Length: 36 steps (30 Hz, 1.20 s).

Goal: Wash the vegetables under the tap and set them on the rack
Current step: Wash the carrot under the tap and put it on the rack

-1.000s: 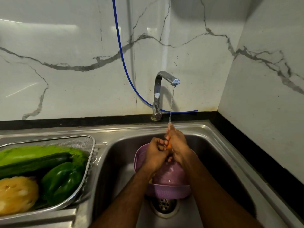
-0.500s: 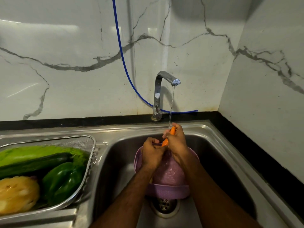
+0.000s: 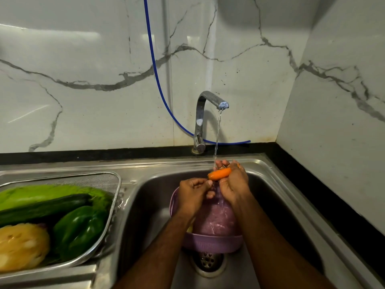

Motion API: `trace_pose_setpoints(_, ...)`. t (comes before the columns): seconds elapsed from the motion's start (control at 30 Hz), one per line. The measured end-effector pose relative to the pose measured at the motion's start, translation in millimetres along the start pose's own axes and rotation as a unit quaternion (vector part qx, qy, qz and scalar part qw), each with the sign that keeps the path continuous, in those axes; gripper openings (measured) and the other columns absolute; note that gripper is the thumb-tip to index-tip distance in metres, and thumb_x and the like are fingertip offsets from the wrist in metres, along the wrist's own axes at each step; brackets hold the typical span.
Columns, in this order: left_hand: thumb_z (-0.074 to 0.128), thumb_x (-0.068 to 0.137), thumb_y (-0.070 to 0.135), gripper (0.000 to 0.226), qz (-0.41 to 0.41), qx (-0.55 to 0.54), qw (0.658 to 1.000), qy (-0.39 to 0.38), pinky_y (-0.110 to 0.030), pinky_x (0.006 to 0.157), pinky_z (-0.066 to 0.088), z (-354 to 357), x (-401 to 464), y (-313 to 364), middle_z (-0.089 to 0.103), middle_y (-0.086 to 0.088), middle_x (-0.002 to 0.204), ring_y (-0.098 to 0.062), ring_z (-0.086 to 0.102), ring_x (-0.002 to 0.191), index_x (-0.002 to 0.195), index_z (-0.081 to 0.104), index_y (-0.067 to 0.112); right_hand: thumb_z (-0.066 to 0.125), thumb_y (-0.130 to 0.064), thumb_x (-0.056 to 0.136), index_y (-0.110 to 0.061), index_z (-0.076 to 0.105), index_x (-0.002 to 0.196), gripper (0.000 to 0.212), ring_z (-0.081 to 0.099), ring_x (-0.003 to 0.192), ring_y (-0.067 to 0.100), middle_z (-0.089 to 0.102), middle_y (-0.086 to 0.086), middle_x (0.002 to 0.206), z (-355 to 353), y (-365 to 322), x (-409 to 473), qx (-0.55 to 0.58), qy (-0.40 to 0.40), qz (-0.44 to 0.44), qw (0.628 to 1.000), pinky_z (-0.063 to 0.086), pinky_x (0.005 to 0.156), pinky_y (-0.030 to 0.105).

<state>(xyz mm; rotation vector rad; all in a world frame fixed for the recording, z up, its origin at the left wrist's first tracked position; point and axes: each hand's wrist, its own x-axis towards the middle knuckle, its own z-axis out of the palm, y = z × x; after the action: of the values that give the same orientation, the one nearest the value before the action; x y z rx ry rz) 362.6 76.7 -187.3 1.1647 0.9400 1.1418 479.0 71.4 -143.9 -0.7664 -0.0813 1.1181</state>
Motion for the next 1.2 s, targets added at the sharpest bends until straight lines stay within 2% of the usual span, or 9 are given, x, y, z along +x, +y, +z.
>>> trace_pose_setpoints(0.3, 0.068, 0.092, 0.008, 0.011, 0.028, 0.013, 1.000, -0.001, -0.028, 0.070, 0.060, 5.3, -1.2, 6.2, 0.077, -0.013, 0.083, -0.020, 0.070, 0.070, 0.101, 0.074, 0.004, 0.044, -0.018, 0.110, -0.006, 0.051, 0.134, 0.028, 0.069, 0.096, 0.024, 0.063, 0.016, 0.113, -3.8, 2.2, 3.5, -0.001, -0.004, -0.001, 1.000, 0.058, 0.081, 0.041)
trace_pose_setpoints(0.43, 0.071, 0.089, 0.009, 0.017, 0.046, 0.055, 0.997, 0.018, -0.033, 0.070, 0.060, 1.7, -0.9, 8.1, 0.077, -0.012, 0.081, -0.020, 0.071, 0.071, 0.106, 0.073, 0.007, 0.047, -0.020, 0.109, -0.016, 0.057, 0.119, 0.014, 0.068, 0.099, 0.026, 0.064, 0.015, 0.111, -1.4, 9.1, 0.6, -0.081, -0.032, 0.013, 0.996, 0.055, 0.101, 0.050)
trace_pose_setpoints(0.67, 0.077, 0.071, -0.003, 0.034, 0.060, 0.194, 0.973, 0.109, -0.025, 0.074, 0.057, -19.6, -18.7, 20.1, 0.073, 0.006, 0.078, -0.012, 0.069, 0.075, 0.083, 0.070, 0.028, 0.048, -0.024, 0.109, -0.025, 0.059, 0.126, 0.020, 0.067, 0.093, 0.023, 0.067, 0.008, 0.104, 6.1, 11.5, -28.2, -0.390, -0.063, -0.019, 0.918, 0.060, 0.072, 0.041)
trace_pose_setpoints(0.73, 0.080, 0.070, -0.001, 0.032, 0.054, 0.199, 0.969, 0.133, -0.011, 0.066, 0.050, -23.1, -30.9, 31.7, 0.069, 0.009, 0.073, -0.007, 0.065, 0.069, 0.083, 0.069, 0.026, 0.052, -0.021, 0.107, -0.015, 0.063, 0.119, 0.017, 0.068, 0.090, 0.025, 0.069, 0.011, 0.099, 6.5, 13.5, -34.0, -0.395, -0.069, 0.011, 0.916, 0.060, 0.084, 0.047)
trace_pose_setpoints(0.8, 0.083, 0.068, 0.001, 0.029, 0.051, 0.197, 0.968, 0.147, -0.005, 0.061, 0.046, -28.3, -41.0, 43.0, 0.067, 0.009, 0.069, -0.005, 0.061, 0.065, 0.082, 0.069, 0.022, 0.057, -0.014, 0.104, -0.011, 0.065, 0.110, 0.010, 0.067, 0.083, 0.025, 0.068, 0.015, 0.097, 6.9, 11.7, -37.9, -0.355, -0.113, 0.073, 0.925, 0.060, 0.080, 0.042)
trace_pose_setpoints(0.9, 0.086, 0.064, 0.005, 0.030, 0.063, 0.235, 0.961, 0.134, -0.021, 0.067, 0.054, -49.1, -54.0, 62.6, 0.069, 0.005, 0.069, -0.010, 0.062, 0.065, 0.071, 0.065, 0.025, 0.056, -0.005, 0.103, -0.015, 0.060, 0.119, 0.019, 0.067, 0.070, 0.022, 0.071, 0.014, 0.089, 17.7, 13.2, -53.7, -0.315, -0.197, 0.124, 0.920, 0.061, 0.066, 0.036)
trace_pose_setpoints(0.97, 0.088, 0.059, 0.011, 0.029, 0.082, 0.281, 0.950, 0.105, -0.029, 0.068, 0.058, -61.1, -59.1, 75.4, 0.073, -0.002, 0.075, -0.014, 0.065, 0.067, 0.074, 0.066, 0.023, 0.055, 0.001, 0.101, -0.022, 0.056, 0.128, 0.035, 0.071, 0.067, 0.022, 0.074, 0.012, 0.082, 25.2, 12.8, -64.0, -0.303, -0.232, 0.104, 0.918, 0.062, 0.064, 0.037)
trace_pose_setpoints(1.07, 0.087, 0.062, 0.009, 0.041, 0.094, 0.305, 0.943, 0.096, -0.009, 0.056, 0.049, -73.7, -67.3, 102.5, 0.072, -0.004, 0.085, -0.012, 0.063, 0.069, 0.097, 0.066, 0.016, 0.066, 0.007, 0.093, -0.023, 0.056, 0.132, 0.050, 0.073, 0.088, 0.027, 0.073, 0.014, 0.102, 37.2, 12.4, -79.1, -0.348, -0.218, 0.004, 0.912, 0.065, 0.068, 0.039)
trace_pose_setpoints(1.2, 0.086, 0.067, 0.009, 0.034, 0.109, 0.302, 0.942, 0.093, -0.028, 0.068, 0.056, -87.6, -76.4, 135.7, 0.070, -0.002, 0.083, -0.013, 0.064, 0.074, 0.092, 0.065, 0.017, 0.080, 0.008, 0.079, -0.012, 0.062, 0.106, 0.037, 0.067, 0.081, 0.013, 0.071, 0.011, 0.101, 48.4, 13.5, -100.4, -0.535, -0.167, -0.135, 0.817, 0.053, 0.055, 0.019)
